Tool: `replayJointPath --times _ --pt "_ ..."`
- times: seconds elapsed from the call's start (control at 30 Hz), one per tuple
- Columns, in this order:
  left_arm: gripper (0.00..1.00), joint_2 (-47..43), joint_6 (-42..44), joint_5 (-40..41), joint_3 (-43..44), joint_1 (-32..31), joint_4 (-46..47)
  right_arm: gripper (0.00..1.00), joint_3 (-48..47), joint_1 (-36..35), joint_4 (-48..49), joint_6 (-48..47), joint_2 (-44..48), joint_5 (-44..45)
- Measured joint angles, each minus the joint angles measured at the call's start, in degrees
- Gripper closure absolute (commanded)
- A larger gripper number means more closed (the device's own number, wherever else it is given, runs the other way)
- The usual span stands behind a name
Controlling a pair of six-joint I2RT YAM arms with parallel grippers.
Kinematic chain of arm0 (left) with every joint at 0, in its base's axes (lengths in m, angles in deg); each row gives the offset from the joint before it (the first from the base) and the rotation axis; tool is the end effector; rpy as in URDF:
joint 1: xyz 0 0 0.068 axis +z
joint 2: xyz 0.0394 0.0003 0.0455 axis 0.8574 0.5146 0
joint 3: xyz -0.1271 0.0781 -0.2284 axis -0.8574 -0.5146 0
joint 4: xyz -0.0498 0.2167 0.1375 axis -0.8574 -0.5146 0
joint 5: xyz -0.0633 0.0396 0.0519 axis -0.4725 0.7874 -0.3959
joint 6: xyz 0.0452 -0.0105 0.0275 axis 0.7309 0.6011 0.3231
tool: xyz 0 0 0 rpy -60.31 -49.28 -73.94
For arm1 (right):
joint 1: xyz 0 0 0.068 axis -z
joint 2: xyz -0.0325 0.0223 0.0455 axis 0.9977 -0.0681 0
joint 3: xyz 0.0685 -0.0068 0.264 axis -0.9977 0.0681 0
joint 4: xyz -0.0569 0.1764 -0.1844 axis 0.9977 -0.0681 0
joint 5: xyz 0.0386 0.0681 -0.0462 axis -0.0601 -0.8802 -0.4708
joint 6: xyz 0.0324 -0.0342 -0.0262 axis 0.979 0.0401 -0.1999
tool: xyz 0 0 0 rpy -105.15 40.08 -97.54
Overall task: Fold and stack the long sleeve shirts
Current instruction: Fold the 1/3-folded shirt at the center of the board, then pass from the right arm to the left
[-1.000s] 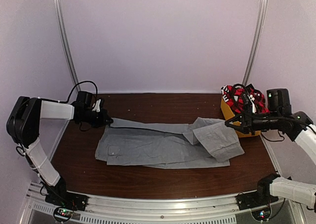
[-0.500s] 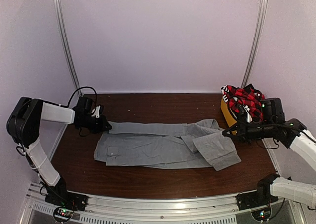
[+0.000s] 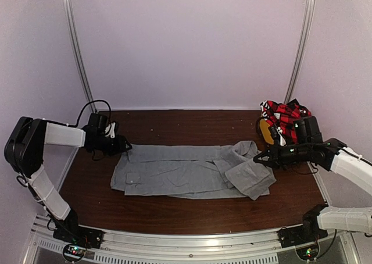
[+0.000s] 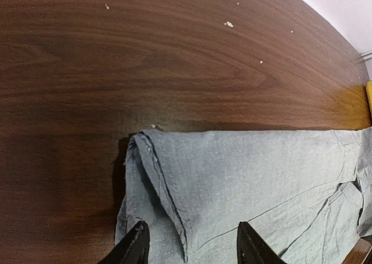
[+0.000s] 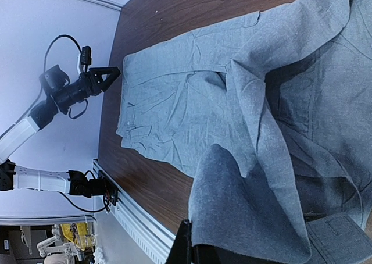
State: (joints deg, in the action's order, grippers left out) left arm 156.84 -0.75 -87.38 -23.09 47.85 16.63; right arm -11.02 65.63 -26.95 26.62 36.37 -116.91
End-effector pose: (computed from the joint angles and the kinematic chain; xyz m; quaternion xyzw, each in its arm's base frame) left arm 0.3245 -0.0752 0.1557 -0.0928 0.9250 -0.2545 0.2665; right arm 0.1699 0.0879 0.2596 -0.0009 0.8681 0.4623 0.1807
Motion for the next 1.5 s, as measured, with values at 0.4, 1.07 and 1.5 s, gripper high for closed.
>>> replayJointPath --times 0.4,1.07,1.5 --pt "0.36 -16.28 0.26 2.99 -7.65 -8.55 10.45 1.00 -3.89 -3.87 12.87 2.86 -14.45 -0.22" --pt "0.35 -19.06 4.92 -6.12 -11.52 -26.58 29.35 1.00 -6.54 -10.71 28.46 16.17 -6.10 -1.55" --pt "0.30 -1.53 1.11 -12.02 -4.50 -41.79 45.16 1.00 -3.85 -11.72 35.39 20.02 -8.85 -1.51"
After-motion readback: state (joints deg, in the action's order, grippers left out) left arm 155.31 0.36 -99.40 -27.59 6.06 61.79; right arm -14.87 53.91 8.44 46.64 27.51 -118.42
